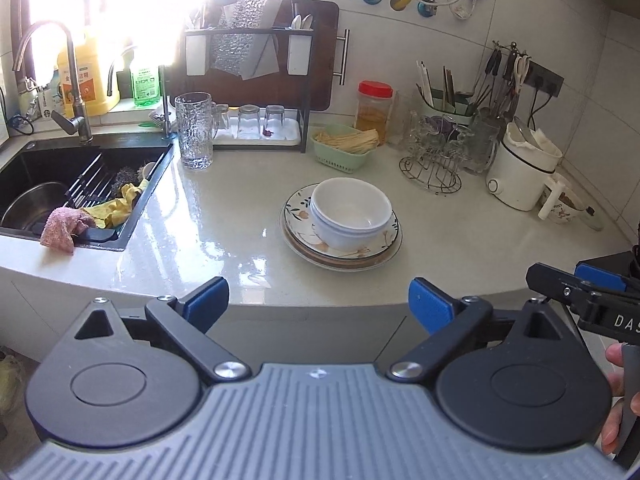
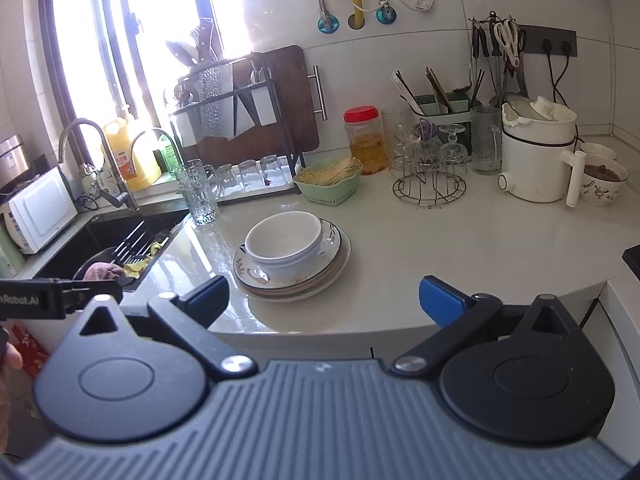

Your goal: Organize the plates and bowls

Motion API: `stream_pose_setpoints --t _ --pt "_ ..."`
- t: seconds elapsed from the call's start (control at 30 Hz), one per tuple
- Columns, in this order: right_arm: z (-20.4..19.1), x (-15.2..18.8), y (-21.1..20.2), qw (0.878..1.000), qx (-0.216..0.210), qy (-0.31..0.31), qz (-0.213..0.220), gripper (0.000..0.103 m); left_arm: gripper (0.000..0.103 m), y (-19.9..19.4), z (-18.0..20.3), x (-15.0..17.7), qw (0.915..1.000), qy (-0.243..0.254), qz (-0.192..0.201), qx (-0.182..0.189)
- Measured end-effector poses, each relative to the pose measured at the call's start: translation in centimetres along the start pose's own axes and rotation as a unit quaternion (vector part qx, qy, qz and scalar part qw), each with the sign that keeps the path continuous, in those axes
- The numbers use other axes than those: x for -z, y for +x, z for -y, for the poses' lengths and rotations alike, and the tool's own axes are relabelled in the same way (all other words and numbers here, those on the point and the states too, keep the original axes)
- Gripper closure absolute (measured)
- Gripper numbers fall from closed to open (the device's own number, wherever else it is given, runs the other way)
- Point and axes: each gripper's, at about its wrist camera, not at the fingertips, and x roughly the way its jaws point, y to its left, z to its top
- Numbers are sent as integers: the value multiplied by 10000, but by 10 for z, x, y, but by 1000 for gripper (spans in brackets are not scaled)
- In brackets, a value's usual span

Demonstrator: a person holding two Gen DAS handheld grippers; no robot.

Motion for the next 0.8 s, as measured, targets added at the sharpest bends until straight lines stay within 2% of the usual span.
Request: stream_pose_setpoints --t 0.5,0.8 --pt "4 -5 -9 9999 122 37 37 0 4 -9 18 -3 9999 72 26 -69" --pt "7 -8 -8 10000 63 31 46 0 4 -4 30 -6 9997 103 -164 -143"
